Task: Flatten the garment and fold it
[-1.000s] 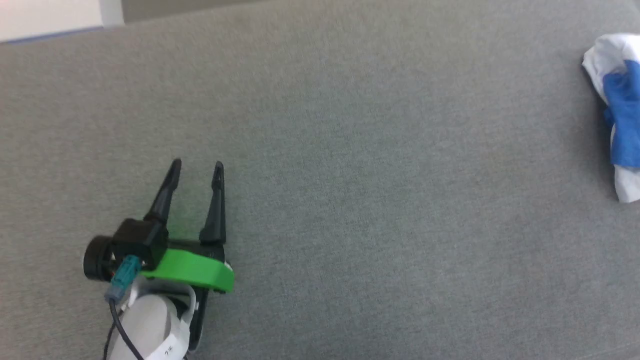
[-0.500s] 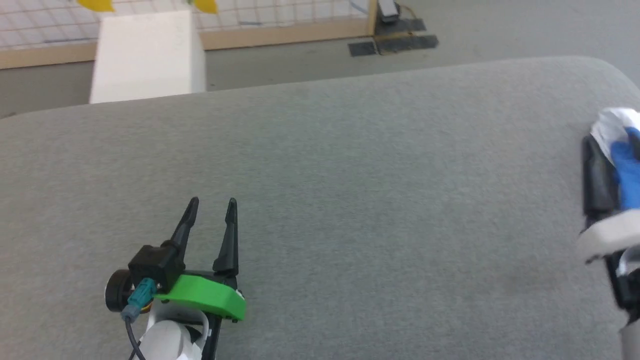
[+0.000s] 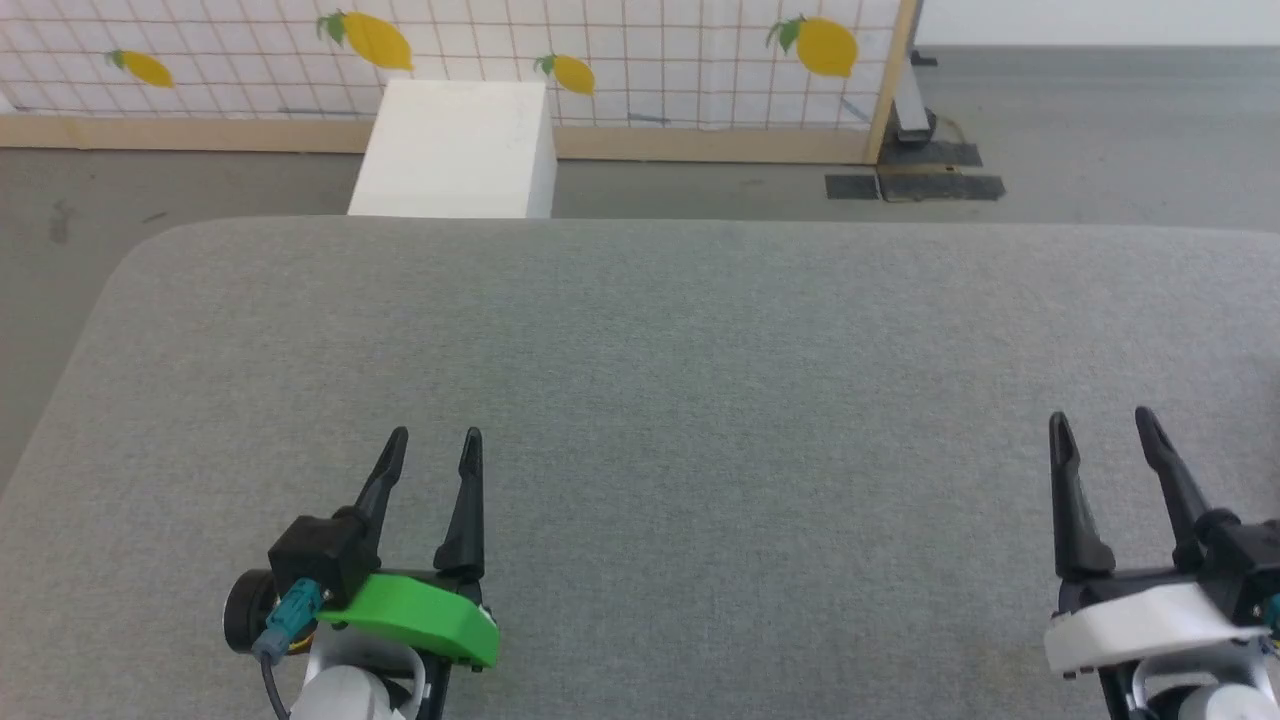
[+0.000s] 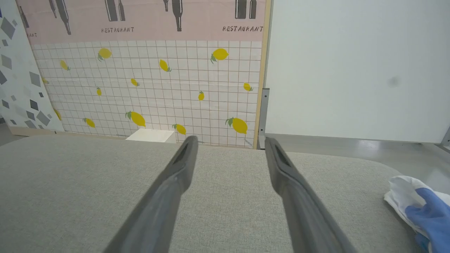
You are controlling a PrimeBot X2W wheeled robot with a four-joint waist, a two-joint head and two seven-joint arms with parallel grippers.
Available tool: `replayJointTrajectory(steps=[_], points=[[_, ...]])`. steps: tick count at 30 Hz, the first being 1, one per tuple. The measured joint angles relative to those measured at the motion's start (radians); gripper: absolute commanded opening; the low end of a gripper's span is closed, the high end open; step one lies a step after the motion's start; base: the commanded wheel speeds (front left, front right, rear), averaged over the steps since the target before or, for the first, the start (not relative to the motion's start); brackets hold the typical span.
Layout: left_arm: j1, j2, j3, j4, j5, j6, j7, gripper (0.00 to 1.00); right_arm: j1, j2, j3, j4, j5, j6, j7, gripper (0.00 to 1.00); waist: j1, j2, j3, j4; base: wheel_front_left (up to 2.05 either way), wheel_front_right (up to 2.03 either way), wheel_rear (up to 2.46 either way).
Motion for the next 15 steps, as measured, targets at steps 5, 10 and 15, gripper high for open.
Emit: replayJointTrajectory(steps=[5,10,15], points=[[0.016,-0.004,0.006,0.005,-0.001,-0.001,0.000,1.00,0.067,0.012,-0.002,-0.008,-0.022,0.000,0.001,1.00,0.0000,0.0000,-0.030,0.019,0.00,0.00,0.00],[0.035,-0.006,0.021,0.009,-0.002,-0.001,0.000,1.00,0.081,0.013,0.007,-0.002,-0.008,0.000,0.001,1.00,0.0000,0.0000,-0.038,0.009,0.00,0.00,0.00],[0.053,-0.008,0.032,0.012,-0.002,0.000,0.000,1.00,0.081,0.013,0.022,0.005,0.000,0.000,0.002,1.00,0.0000,0.0000,-0.046,-0.005,0.00,0.00,0.00]])
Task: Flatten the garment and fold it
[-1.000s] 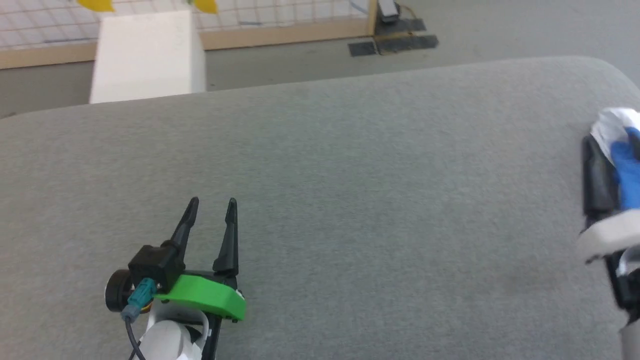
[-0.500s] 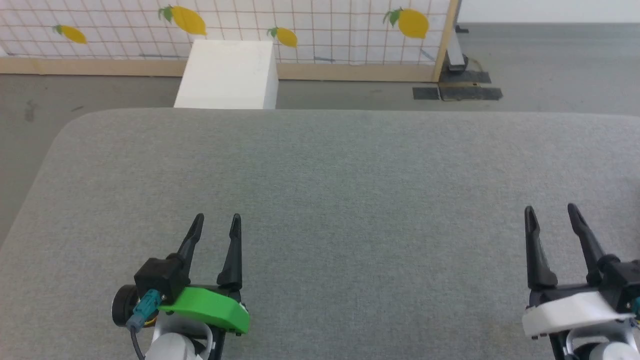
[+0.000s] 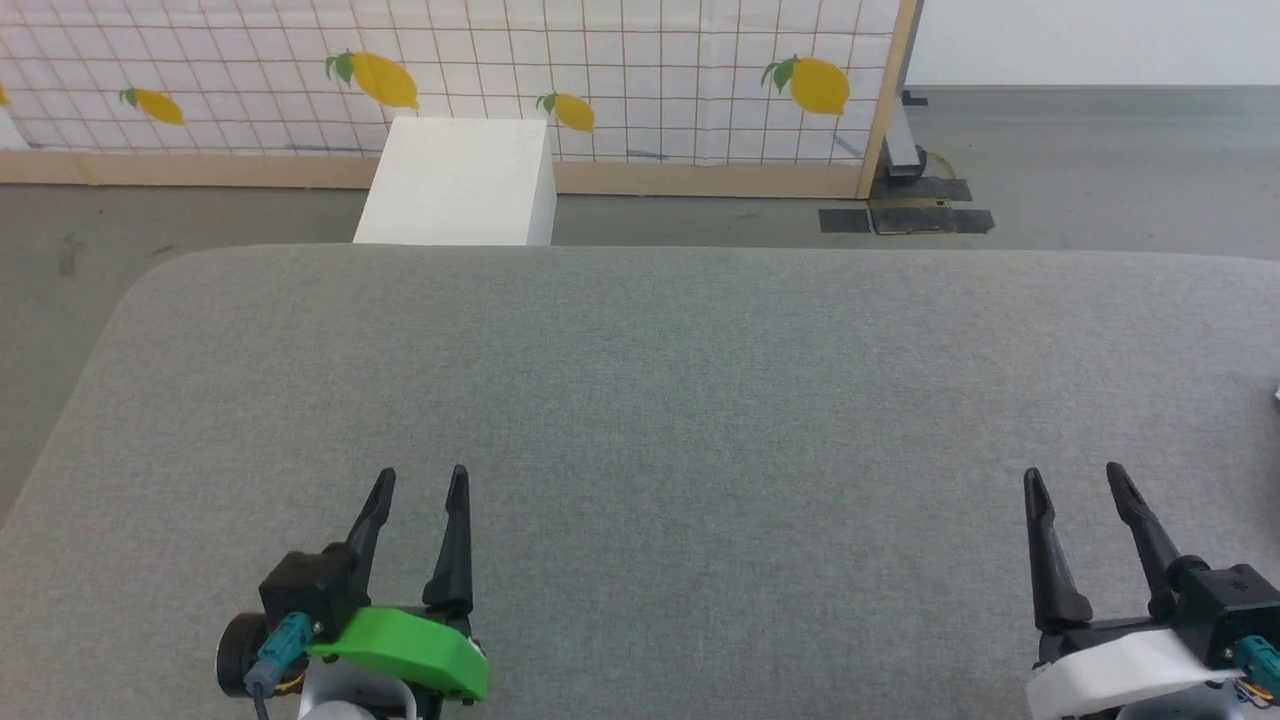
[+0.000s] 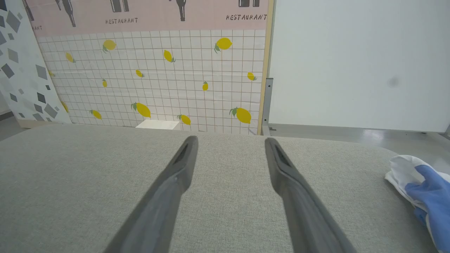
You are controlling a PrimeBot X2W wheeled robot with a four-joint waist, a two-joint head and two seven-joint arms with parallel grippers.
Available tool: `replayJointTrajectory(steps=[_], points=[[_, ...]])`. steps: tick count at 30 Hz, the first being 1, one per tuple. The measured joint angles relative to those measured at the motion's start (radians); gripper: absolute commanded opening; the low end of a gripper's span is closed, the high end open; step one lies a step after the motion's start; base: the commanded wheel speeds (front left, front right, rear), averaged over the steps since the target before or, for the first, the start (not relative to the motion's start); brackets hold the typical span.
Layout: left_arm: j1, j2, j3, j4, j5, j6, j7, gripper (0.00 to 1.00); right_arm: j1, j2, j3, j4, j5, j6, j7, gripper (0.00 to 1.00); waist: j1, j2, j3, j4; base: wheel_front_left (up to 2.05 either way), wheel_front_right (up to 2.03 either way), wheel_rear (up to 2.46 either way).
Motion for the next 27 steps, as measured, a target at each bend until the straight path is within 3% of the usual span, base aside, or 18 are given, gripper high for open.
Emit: replayJointTrajectory(steps=[3,4,27], points=[[0.006,-0.001,0.001,0.002,0.000,0.000,0.000,1.00,0.000,0.000,0.005,0.007,0.007,0.000,0.000,1.00,0.0000,0.0000,-0.005,-0.007,0.00,0.00,0.00],[0.007,-0.001,0.001,0.003,0.000,0.000,0.000,0.00,0.000,0.000,0.007,0.010,0.009,0.000,0.000,0.00,0.0000,0.0000,-0.007,-0.009,0.00,0.00,0.00],[0.007,-0.001,0.002,-0.008,0.013,0.005,0.021,0.00,-0.001,0.000,0.010,0.009,0.006,0.000,0.014,0.00,0.0000,0.0000,-0.008,-0.012,0.00,0.00,0.00]])
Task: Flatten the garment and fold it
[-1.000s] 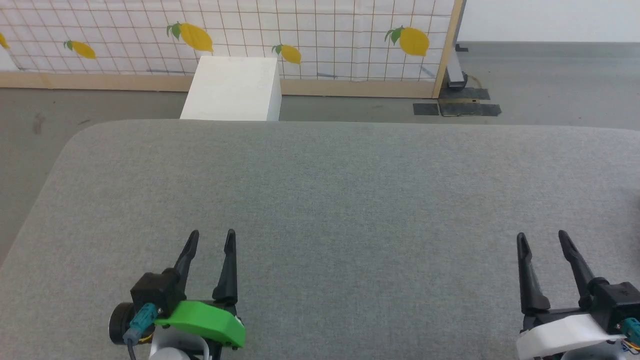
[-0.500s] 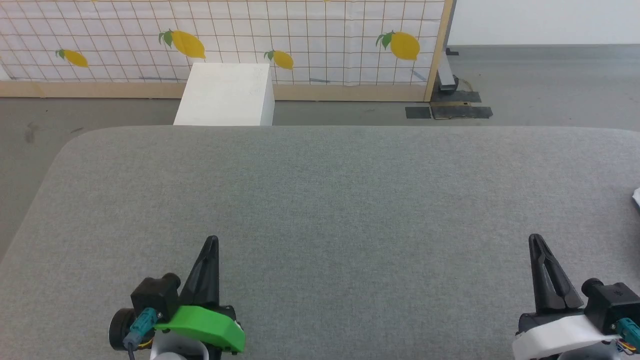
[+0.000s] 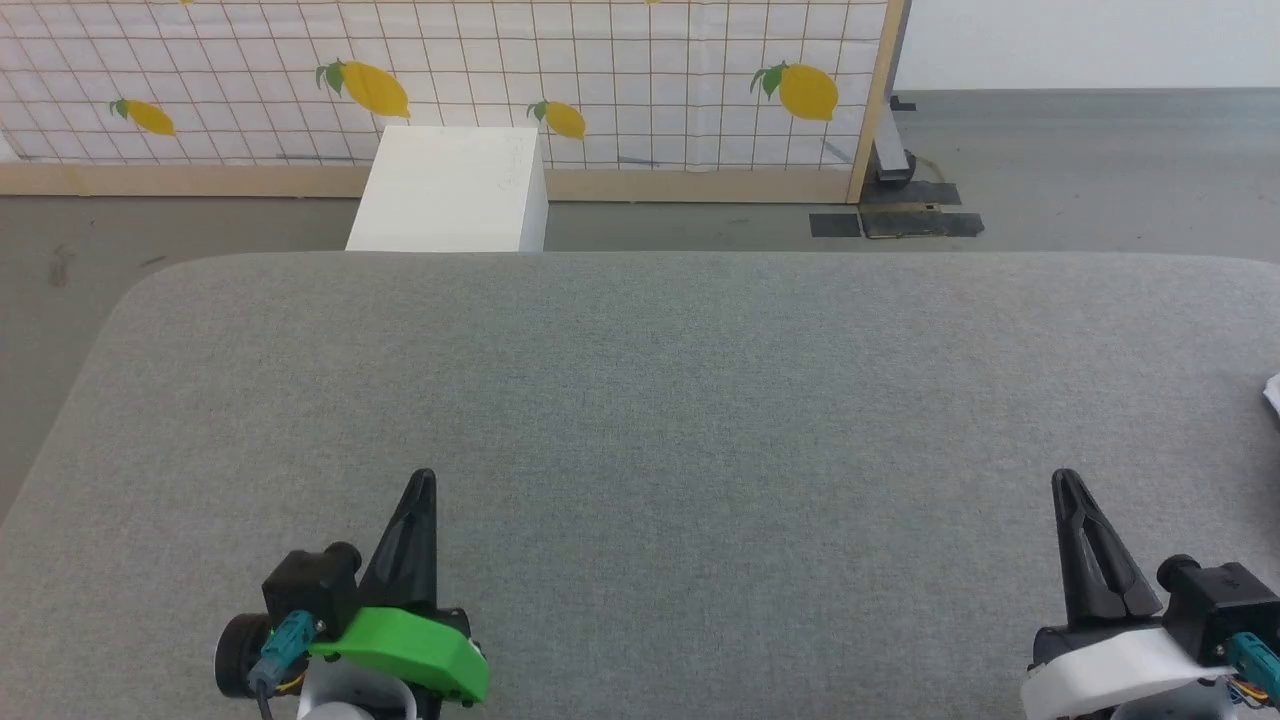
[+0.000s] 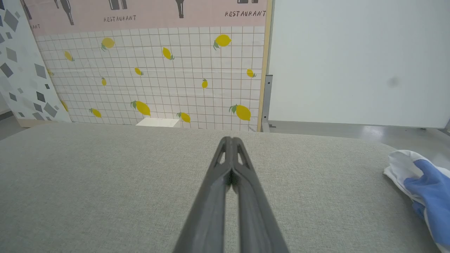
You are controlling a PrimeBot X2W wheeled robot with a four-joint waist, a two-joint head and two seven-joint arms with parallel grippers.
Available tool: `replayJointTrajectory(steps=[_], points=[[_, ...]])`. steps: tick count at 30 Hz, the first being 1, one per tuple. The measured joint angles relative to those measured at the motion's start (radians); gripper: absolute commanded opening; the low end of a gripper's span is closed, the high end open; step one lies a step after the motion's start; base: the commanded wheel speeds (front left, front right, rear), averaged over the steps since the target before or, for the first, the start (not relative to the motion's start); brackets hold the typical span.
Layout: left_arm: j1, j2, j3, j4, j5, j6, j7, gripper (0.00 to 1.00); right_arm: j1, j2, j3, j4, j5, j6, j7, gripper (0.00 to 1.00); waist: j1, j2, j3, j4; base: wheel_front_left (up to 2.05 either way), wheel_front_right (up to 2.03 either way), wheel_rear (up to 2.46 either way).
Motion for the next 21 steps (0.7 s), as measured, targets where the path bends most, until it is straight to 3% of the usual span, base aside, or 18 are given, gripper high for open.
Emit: replayJointTrajectory(steps=[21], points=[[0.000,0.000,0.015,-0.033,0.043,0.014,0.049,0.00,-0.010,0.000,0.018,0.001,-0.009,0.000,0.034,0.00,0.0000,0.0000,-0.001,-0.004,0.00,0.00,0.00]])
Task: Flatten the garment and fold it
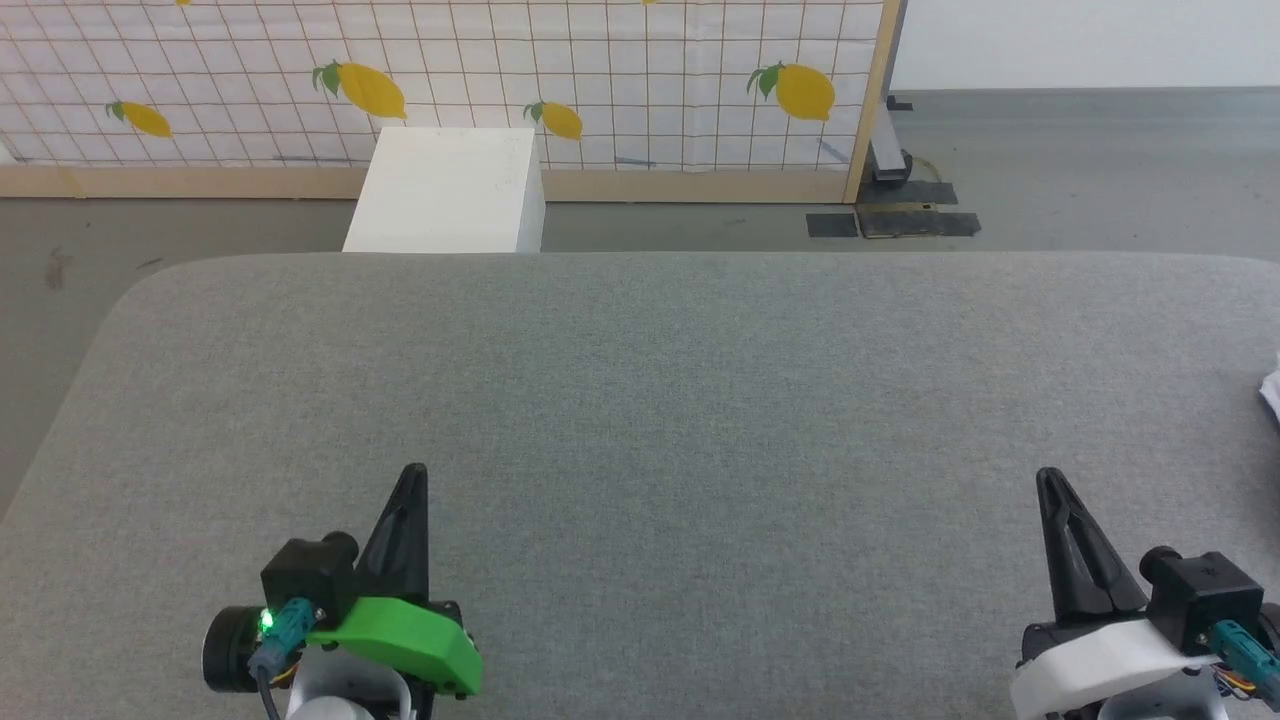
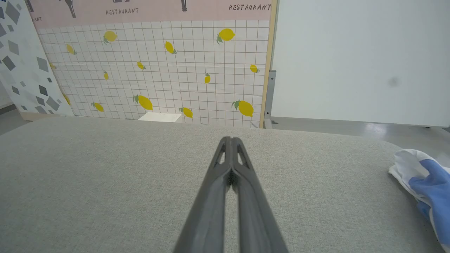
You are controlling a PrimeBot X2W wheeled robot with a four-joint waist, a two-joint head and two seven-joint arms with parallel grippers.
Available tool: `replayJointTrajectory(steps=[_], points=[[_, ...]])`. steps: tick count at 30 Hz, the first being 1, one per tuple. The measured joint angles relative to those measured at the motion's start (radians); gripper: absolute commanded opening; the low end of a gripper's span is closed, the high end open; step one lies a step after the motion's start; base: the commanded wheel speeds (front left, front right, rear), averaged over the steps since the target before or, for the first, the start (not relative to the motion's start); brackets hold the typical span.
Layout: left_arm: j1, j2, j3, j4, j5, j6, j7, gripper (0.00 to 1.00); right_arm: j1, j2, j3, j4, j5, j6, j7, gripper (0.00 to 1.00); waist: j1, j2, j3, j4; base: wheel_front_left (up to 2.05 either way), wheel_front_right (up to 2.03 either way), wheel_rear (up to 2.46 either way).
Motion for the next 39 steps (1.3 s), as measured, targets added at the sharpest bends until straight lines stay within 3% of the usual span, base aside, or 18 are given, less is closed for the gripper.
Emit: replayJointTrajectory(steps=[39], points=[[0.002,0.000,0.022,-0.055,0.066,0.027,0.077,0.00,-0.032,0.000,0.028,0.004,-0.019,0.000,0.054,0.00,0.0000,0.0000,-0.001,-0.007,0.00,0.00,0.00]])
